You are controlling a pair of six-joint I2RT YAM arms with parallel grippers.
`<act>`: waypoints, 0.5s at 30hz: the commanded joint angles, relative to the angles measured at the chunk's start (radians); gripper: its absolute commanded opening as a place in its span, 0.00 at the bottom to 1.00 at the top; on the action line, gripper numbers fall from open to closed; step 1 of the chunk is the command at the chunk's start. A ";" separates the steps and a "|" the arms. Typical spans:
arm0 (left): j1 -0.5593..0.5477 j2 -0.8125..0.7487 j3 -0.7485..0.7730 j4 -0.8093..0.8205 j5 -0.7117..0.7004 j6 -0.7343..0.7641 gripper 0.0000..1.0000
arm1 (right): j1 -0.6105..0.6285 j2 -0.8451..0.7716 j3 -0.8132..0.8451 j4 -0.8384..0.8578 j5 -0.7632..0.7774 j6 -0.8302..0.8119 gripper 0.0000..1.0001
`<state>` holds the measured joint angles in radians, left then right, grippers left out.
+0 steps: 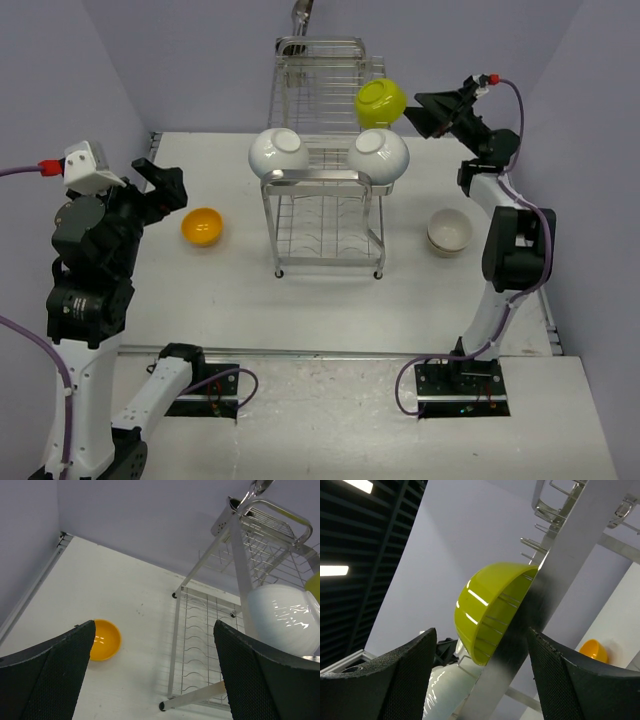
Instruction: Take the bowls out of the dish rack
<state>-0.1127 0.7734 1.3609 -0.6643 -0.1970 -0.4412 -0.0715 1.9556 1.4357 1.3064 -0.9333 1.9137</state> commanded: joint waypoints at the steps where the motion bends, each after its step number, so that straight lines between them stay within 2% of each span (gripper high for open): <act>1: -0.004 0.012 0.001 0.043 0.013 0.025 1.00 | 0.018 0.020 0.052 0.129 0.037 0.038 0.73; 8: -0.004 0.021 0.006 0.039 0.015 0.036 1.00 | 0.038 0.089 0.129 0.251 0.054 0.169 0.69; 15: -0.004 0.026 -0.013 0.040 0.022 0.044 1.00 | 0.044 0.091 0.160 0.249 0.053 0.180 0.67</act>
<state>-0.1127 0.7952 1.3579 -0.6594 -0.1867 -0.4259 -0.0334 2.0472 1.5356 1.3079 -0.9054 1.9892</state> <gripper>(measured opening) 0.997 0.677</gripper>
